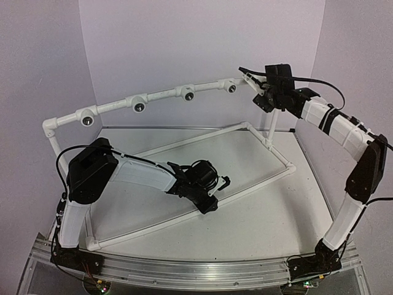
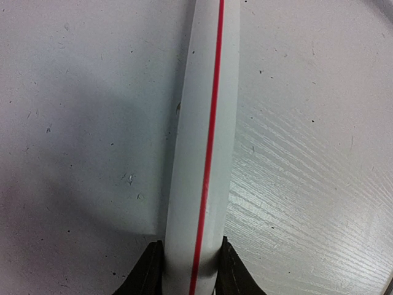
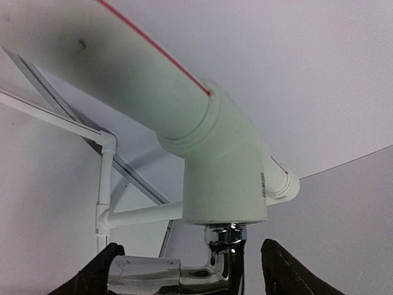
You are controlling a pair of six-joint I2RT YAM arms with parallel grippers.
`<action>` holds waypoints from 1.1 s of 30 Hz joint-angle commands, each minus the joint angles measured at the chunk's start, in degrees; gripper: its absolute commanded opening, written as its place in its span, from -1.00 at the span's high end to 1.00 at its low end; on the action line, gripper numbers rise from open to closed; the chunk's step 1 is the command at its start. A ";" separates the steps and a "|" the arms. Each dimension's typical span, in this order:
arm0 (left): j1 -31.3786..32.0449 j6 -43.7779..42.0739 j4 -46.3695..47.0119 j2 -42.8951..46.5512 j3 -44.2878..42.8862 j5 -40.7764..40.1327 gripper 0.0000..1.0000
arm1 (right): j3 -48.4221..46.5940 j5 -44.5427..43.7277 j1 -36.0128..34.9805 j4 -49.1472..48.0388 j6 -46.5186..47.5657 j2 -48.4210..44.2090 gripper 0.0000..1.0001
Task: Install the water faucets
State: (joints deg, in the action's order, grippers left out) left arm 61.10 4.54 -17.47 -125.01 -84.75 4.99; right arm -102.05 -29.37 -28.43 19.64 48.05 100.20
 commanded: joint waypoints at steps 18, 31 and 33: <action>-0.69 6.99 -14.74 -6.54 4.33 0.35 1.00 | -9.40 35.45 8.38 9.48 -35.13 -2.05 0.83; -0.69 7.17 -14.79 -6.46 4.39 0.40 1.00 | -2.67 80.52 23.34 -9.01 -86.91 0.74 1.00; -0.71 7.16 -14.72 -6.47 4.46 0.37 1.00 | 3.62 86.52 25.91 -24.09 -101.88 0.60 1.00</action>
State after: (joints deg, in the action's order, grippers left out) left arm 61.10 4.58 -17.52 -125.01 -84.75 4.99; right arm -106.36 41.65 -7.60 21.89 -17.27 100.90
